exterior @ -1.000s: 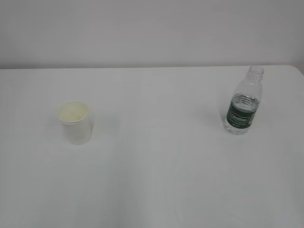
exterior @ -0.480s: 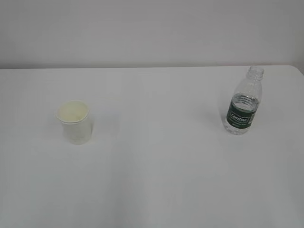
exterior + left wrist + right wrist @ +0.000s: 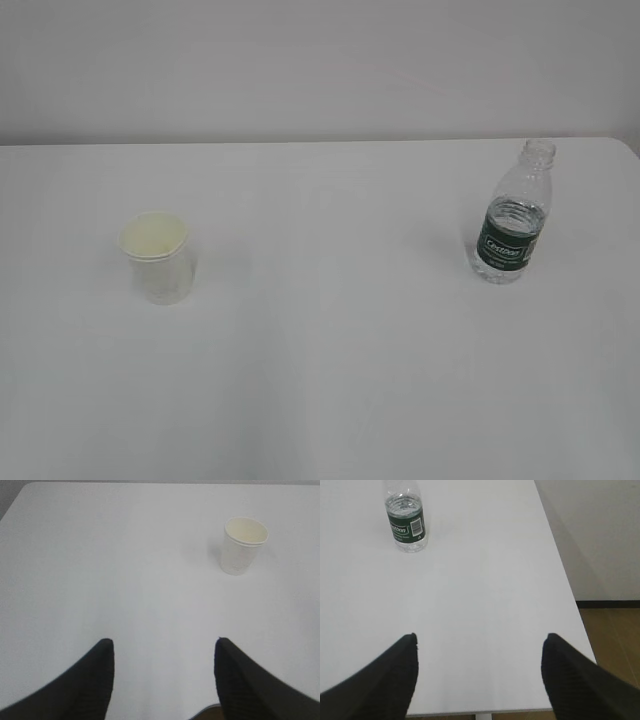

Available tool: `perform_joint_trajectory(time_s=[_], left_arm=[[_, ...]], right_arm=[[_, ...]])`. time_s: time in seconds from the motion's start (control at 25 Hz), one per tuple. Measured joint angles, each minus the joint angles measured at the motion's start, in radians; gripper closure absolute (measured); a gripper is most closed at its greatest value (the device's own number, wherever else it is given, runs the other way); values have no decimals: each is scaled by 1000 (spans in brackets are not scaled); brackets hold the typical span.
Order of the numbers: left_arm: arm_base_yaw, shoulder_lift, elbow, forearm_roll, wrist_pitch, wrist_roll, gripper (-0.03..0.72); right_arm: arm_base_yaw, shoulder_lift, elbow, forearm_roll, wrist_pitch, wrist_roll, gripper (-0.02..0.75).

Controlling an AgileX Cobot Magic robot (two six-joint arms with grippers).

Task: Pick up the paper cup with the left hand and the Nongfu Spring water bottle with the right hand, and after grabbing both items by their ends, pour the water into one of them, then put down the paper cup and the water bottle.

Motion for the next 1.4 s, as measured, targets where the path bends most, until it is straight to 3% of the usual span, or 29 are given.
perform_joint_trajectory(time_s=[0.32,1.16,1.4], left_arm=[[0,20,-12,0,-24,0,238],[0,358,-30,-41,-518,0,225],[0,422,-30,-94,-655,0,225]], right_arm=[[0,16,-16,0,-88,0,152],[0,177,-16,2,-442,0,152],[0,209,-16,-3,-550,0,153]])
